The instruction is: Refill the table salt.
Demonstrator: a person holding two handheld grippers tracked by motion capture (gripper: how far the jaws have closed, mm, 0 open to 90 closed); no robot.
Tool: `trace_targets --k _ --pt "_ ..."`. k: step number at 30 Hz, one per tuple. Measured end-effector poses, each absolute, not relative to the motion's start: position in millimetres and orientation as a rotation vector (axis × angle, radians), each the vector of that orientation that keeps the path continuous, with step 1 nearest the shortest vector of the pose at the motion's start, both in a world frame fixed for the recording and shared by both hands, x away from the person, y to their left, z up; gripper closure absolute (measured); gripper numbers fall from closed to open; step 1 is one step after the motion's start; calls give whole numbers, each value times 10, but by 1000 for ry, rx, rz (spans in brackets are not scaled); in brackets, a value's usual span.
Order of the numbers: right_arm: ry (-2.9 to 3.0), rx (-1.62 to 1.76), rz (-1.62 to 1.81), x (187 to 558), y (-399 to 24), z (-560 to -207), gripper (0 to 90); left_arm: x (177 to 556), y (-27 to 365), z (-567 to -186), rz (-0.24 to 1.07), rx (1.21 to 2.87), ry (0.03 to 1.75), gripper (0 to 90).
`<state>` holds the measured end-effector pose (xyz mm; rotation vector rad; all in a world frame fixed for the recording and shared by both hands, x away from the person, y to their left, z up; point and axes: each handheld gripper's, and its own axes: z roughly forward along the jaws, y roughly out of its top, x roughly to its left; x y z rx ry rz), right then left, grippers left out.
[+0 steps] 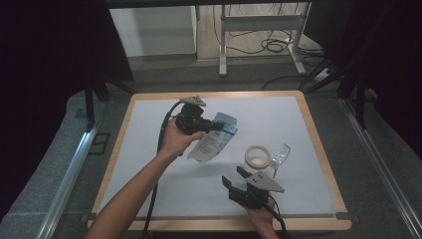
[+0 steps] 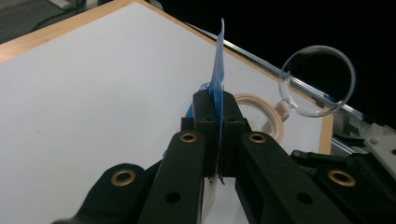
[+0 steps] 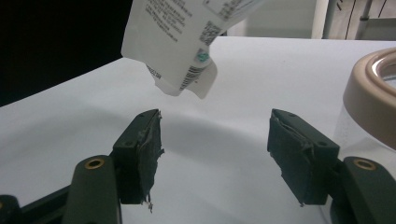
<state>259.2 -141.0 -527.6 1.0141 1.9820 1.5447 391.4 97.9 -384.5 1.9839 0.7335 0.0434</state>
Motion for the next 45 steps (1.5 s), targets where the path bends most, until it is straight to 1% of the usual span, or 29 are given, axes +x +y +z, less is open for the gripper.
trace_targets --k 15,21,26,33,40,45 --pt "1979 1011 1574 2520 -1514 -5272 356 4030 1654 -4052 127 1857 881 900" --pt "1963 1004 1580 2493 -1616 -5225 356 4064 1852 -4108 176 1810 929 900" --pt "1953 998 1580 2454 -1723 -5222 356 4085 2021 -4228 218 1778 979 900" --pt "1951 1002 1575 2432 -1814 -5233 356 4005 2301 -4407 216 1717 1024 900" --pt "1948 991 1574 2434 -1808 -5221 356 3888 2513 -4435 252 1712 1041 896" --pt "1946 994 1573 2435 -1807 -5220 356 3817 2584 -4445 274 1726 1039 893"
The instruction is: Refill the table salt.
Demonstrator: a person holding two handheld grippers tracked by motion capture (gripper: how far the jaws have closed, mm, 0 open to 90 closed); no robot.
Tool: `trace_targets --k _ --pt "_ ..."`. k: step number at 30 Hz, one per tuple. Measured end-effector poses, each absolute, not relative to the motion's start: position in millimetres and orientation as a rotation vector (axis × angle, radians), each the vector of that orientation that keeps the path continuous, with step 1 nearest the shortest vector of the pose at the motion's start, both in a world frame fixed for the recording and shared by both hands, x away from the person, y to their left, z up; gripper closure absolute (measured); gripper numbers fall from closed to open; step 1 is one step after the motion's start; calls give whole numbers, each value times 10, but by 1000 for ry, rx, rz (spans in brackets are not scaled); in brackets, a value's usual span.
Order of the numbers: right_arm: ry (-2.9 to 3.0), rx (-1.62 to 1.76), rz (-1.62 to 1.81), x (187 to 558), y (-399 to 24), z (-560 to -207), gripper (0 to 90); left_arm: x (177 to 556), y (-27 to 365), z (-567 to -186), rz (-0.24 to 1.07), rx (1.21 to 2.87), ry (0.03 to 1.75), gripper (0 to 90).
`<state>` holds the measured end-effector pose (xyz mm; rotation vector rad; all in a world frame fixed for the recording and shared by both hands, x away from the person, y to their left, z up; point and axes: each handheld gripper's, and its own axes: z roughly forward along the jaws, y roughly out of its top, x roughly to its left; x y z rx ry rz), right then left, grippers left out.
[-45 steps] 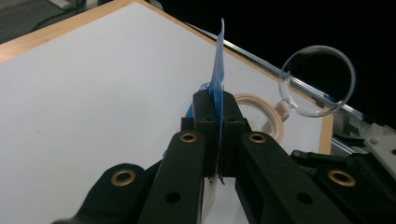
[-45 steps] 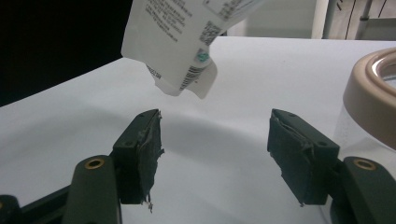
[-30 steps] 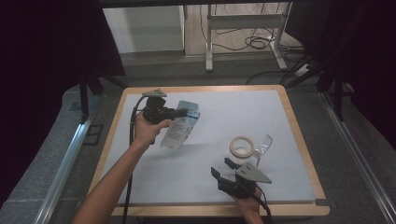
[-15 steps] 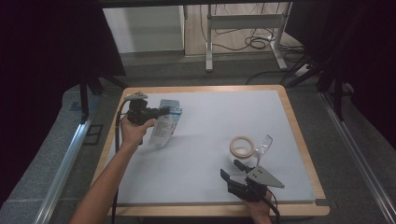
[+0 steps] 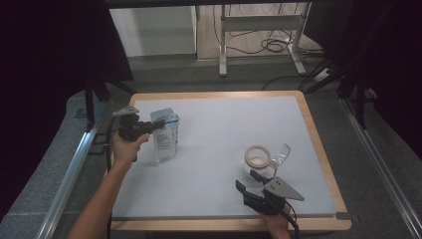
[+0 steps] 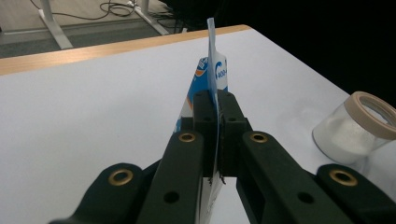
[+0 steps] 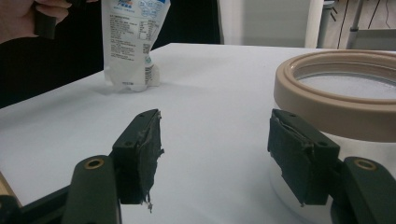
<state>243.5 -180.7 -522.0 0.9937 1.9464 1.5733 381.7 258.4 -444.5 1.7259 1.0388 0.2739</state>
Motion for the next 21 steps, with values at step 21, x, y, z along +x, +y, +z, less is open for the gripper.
trace_targets --k 21 --pt "1934 1000 1575 2440 -1820 -5209 355 3655 2730 -4481 301 1755 1028 840"
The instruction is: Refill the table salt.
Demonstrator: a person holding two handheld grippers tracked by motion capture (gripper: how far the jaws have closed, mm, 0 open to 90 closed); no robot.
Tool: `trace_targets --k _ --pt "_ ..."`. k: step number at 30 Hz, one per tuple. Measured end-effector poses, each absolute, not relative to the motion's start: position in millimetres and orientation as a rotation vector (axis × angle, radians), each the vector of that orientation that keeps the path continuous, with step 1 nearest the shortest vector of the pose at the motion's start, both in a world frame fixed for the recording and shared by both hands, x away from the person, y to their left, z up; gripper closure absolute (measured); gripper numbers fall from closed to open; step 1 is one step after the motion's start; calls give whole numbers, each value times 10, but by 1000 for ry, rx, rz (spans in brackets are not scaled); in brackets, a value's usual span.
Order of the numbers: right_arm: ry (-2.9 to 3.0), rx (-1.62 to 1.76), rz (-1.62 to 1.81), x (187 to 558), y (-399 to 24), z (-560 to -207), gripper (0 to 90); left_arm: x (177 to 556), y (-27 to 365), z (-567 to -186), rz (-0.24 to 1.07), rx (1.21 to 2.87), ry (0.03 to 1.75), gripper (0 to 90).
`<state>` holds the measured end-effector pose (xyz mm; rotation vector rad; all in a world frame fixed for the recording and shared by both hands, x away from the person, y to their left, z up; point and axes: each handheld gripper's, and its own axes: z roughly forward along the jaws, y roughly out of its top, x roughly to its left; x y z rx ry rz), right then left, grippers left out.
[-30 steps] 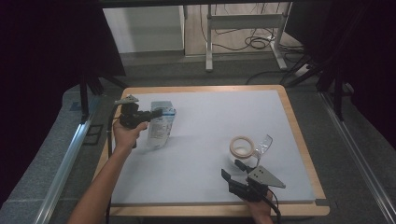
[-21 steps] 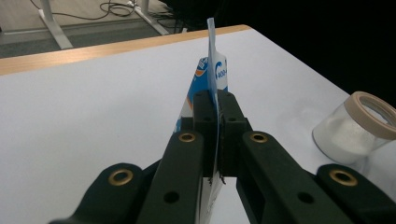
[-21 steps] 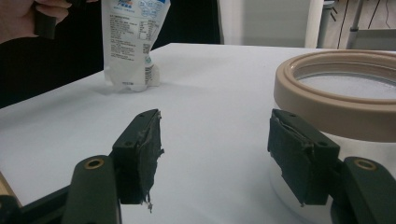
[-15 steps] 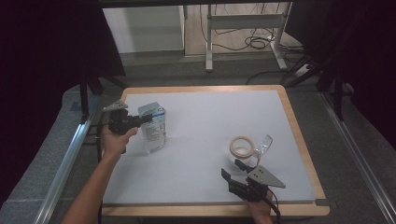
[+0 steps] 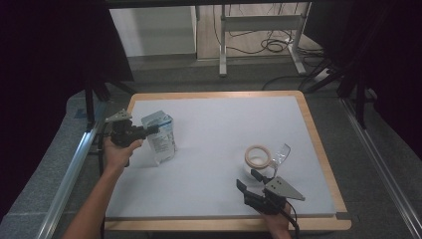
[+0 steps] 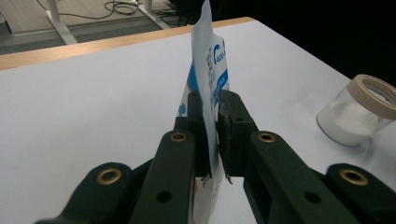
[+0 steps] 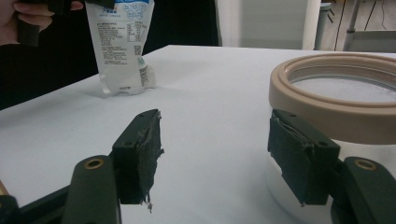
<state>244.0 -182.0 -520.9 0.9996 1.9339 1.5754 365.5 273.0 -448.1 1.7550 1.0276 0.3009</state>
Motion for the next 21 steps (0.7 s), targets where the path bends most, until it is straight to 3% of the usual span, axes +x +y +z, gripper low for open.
trace_targets --k 15,17,21 --pt "1924 998 1575 2442 -1836 -5198 355 3646 2671 -4502 312 1770 1016 654" --pt "1927 996 1574 2441 -1834 -5200 355 3633 2660 -4503 335 1788 1023 549" --pt "1928 994 1574 2440 -1836 -5198 355 3579 2688 -4520 332 1796 1021 460"
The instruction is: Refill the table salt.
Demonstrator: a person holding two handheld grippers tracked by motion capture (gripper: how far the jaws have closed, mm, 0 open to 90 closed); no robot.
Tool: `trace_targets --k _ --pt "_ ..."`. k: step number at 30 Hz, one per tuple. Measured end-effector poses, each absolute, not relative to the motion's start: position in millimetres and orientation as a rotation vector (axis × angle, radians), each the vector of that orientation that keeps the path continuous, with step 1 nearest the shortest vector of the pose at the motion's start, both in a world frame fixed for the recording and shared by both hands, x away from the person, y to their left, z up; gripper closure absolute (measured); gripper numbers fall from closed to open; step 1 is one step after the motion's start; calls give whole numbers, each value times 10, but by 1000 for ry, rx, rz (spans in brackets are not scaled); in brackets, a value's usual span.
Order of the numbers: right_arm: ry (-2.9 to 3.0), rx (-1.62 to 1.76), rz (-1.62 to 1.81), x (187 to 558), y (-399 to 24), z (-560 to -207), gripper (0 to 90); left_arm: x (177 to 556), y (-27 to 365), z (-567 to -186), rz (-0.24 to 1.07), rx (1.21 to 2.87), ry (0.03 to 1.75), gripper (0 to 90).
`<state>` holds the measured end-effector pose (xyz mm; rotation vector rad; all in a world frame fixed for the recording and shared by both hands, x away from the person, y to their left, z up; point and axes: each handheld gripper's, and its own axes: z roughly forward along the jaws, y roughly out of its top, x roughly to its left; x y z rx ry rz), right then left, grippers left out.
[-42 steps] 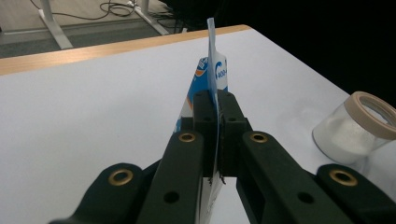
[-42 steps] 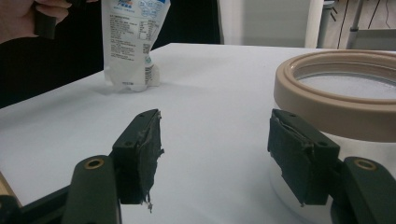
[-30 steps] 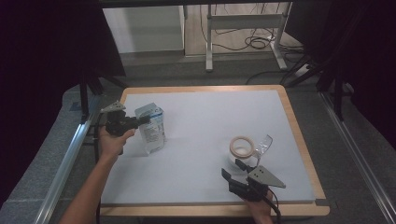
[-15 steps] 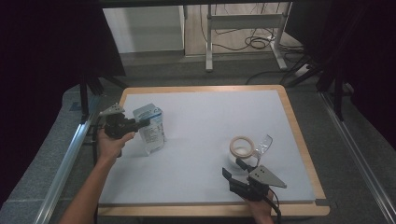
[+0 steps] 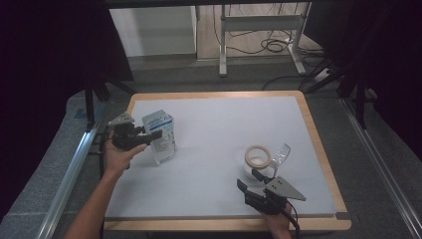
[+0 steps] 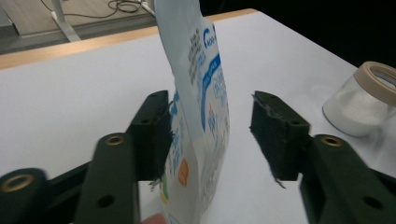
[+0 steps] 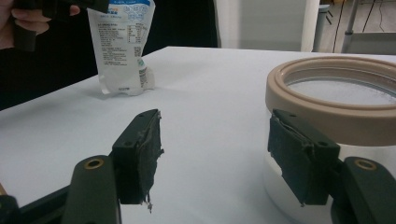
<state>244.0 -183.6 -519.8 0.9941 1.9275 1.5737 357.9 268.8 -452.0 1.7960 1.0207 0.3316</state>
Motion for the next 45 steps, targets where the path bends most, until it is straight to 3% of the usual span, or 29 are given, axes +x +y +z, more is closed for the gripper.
trace_targets --k 6,12,36,45 --pt "1924 990 1577 2444 -1872 -5175 354 3414 2730 -4634 325 1831 1048 367" --pt "1921 971 1602 2417 -1966 -5094 368 3173 2786 -4845 317 1811 1075 359" --pt "1844 1060 1555 2450 -2870 -4937 858 2890 2287 -5211 275 1878 985 357" --pt "1811 1065 1537 2512 -2960 -4866 896 2842 2202 -5284 294 1915 978 352"
